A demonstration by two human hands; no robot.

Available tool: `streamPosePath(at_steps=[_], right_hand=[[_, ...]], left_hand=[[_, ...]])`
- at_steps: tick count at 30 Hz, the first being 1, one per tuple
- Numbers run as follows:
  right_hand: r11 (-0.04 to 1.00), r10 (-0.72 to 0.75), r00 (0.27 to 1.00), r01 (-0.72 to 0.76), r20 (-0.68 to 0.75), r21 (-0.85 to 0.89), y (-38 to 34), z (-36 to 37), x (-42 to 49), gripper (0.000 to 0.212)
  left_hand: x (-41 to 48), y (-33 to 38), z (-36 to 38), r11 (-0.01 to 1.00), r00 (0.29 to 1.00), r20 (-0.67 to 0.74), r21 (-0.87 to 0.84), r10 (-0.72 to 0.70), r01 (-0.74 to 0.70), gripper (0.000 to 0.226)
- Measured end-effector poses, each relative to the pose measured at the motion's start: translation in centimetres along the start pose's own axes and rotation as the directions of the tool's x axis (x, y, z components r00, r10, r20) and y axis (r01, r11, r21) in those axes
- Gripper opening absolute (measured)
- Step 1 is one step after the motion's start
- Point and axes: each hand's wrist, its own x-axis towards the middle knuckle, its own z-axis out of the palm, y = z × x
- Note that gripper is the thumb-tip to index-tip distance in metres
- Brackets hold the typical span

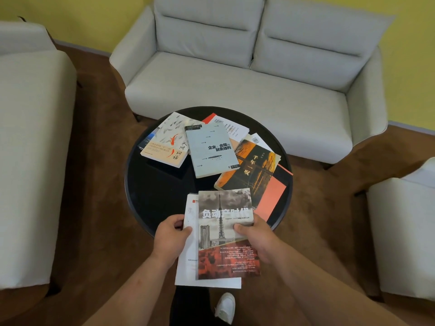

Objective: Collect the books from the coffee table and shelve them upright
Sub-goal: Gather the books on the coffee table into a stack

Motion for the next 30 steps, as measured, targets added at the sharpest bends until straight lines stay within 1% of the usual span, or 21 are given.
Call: streamPosePath(at_steps=[2,4,6,8,9,11,12,13,14,15,17,19,20,21,22,24,25,27,28,29,30], right_hand=[[0.99,-0.064,0.997,0.058,-0.037,-0.131,-0.5,-0.3,-0.7,0.024],[0.968,-0.123,0.99,0.103,-0.074,-0.23,-2.1,-1.1,-2.0,0.02],[0.958,-0.146,0.985,0.119,-0.087,-0.261,-4.5,-2.2,-3.6,0.018],[0.945,-0.158,0.985,0.13,-0.07,-0.299,-7.0,-2.7,-5.6,0.022],[0.915,-0.186,0.981,0.151,-0.059,-0.373,-8.1,-2.6,-6.5,0.025],[0.79,-0.262,0.964,0.193,-0.036,-0.582,-9.1,-1.5,-7.8,0.027],[0.734,-0.286,0.958,0.205,-0.02,-0.647,-9.2,-0.4,-8.3,0.026],[0.711,-0.281,0.96,0.209,0.0,-0.672,-9.0,1.0,-8.5,0.028],[0.715,-0.268,0.963,0.214,0.022,-0.665,-8.5,2.4,-8.5,0.034],[0.738,-0.261,0.965,0.221,0.032,-0.638,-8.0,3.9,-8.4,0.042],[0.771,-0.291,0.957,0.233,-0.002,-0.593,-6.8,6.7,-7.4,0.063],[0.777,-0.278,0.96,0.203,-0.035,-0.596,-6.0,8.7,-6.3,0.079],[0.77,-0.248,0.968,0.175,-0.034,-0.614,-5.5,9.2,-5.8,0.081],[0.756,-0.213,0.977,0.152,-0.019,-0.636,-5.0,9.4,-5.2,0.078],[0.737,-0.195,0.981,0.151,0.007,-0.659,-4.5,9.2,-4.8,0.071],[0.69,-0.214,0.976,0.187,0.05,-0.7,-3.5,7.7,-4.2,0.047],[0.676,-0.231,0.973,0.181,0.028,-0.714,-2.9,6.5,-3.7,0.04],[0.678,-0.264,0.961,0.125,-0.081,-0.724,-1.5,4.1,-2.4,0.04],[0.718,-0.24,0.964,0.098,-0.112,-0.689,-0.8,3.1,-1.9,0.044],[0.798,-0.171,0.98,0.076,-0.103,-0.598,-0.1,2.4,-1.5,0.047],[0.882,-0.086,0.995,0.051,-0.053,-0.468,0.4,2.3,-1.2,0.05]], left_hand=[[0.0,-0.2,0.1,1.0,1.0,-0.001,0.008,-0.005,0.005,0.027],[0.0,-0.2,0.3,0.999,1.0,-0.003,0.036,-0.004,0.004,0.026],[0.2,-0.2,0.2,0.998,1.0,-0.002,0.064,-0.006,0.006,0.027],[0.2,-0.2,0.1,0.998,1.0,0.01,0.057,-0.026,0.026,0.028],[0.2,-0.3,0.1,0.999,0.999,0.015,0.041,-0.036,0.035,0.028],[0.1,-0.4,0.1,0.999,0.999,0.01,0.018,-0.039,0.039,0.026],[0.0,-0.5,0.1,0.999,1.0,0.004,0.012,-0.031,0.031,0.02],[0.0,-0.5,0.0,0.999,1.0,0.004,-0.015,-0.029,0.029,0.01],[0.0,-0.6,0.0,0.997,0.999,0.011,-0.067,-0.032,0.033,0.01],[-0.1,-0.5,-0.1,0.991,0.999,0.023,-0.128,-0.041,0.044,0.024],[-0.5,0.0,-0.4,0.963,0.992,0.095,-0.251,-0.081,0.102,0.048],[-0.7,0.2,-0.9,0.939,0.982,0.167,-0.313,-0.092,0.142,0.061],[-0.7,0.1,-1.1,0.927,0.975,0.194,-0.334,-0.108,0.169,0.065],[-0.9,0.1,-1.3,0.916,0.969,0.214,-0.352,-0.12,0.191,0.065],[-0.8,0.0,-1.5,0.918,0.969,0.22,-0.349,-0.116,0.189,0.063],[-0.5,-0.3,-1.5,0.955,0.972,0.229,-0.273,-0.056,0.12,0.043],[-0.6,-0.2,-1.4,0.974,0.976,0.216,-0.214,-0.027,0.075,0.032],[-0.7,-0.2,-1.0,0.986,0.973,0.228,-0.158,-0.021,0.058,0.026],[-0.8,-0.3,-0.6,0.987,0.969,0.247,-0.151,-0.025,0.064,0.027],[-1.1,-0.2,-0.3,0.987,0.965,0.262,-0.149,-0.022,0.063,0.029],[-1.2,0.0,0.1,0.985,0.962,0.272,-0.156,-0.023,0.067,0.03]])
